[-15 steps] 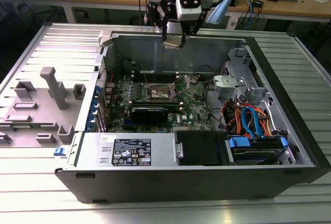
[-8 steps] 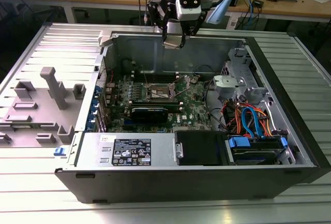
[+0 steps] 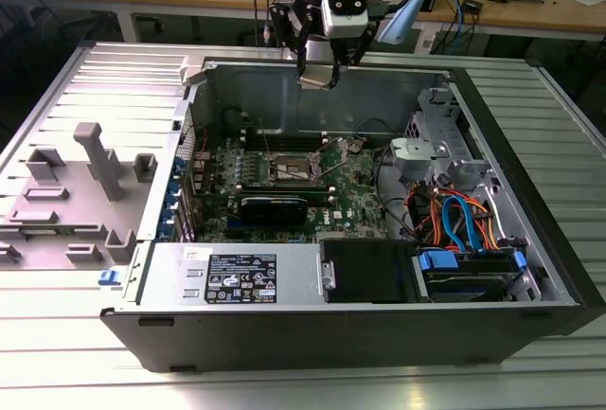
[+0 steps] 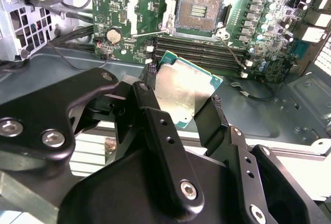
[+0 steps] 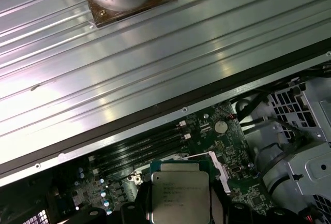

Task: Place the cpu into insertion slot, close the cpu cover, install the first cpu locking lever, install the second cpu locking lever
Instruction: 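Place the cpu into insertion slot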

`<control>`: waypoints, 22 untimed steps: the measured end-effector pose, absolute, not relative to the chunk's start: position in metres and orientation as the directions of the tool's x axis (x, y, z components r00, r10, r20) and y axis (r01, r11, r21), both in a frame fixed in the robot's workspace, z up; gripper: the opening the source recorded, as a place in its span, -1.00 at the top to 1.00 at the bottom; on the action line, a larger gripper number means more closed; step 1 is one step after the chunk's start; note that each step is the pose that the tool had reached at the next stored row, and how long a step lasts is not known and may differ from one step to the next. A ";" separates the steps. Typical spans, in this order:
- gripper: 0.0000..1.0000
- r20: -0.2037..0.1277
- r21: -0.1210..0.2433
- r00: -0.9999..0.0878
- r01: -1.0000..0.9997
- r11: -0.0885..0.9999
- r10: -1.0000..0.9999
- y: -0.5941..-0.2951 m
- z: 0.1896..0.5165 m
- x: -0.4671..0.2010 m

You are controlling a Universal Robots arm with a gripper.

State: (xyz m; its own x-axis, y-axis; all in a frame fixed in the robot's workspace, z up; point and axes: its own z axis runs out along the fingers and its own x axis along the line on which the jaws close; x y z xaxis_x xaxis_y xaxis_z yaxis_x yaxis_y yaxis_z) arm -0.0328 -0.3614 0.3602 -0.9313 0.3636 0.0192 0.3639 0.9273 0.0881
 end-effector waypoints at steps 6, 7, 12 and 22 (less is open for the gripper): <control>-0.09 0.019 0.088 -0.922 0.387 0.918 0.387 -0.363 0.360 -0.033; -0.09 0.019 0.088 -0.918 0.396 0.914 0.396 -0.363 0.360 -0.033; -0.09 0.019 0.087 -0.901 0.434 0.897 0.434 -0.364 0.359 -0.033; -0.09 0.019 0.087 -0.896 0.444 0.892 0.444 -0.364 0.359 -0.033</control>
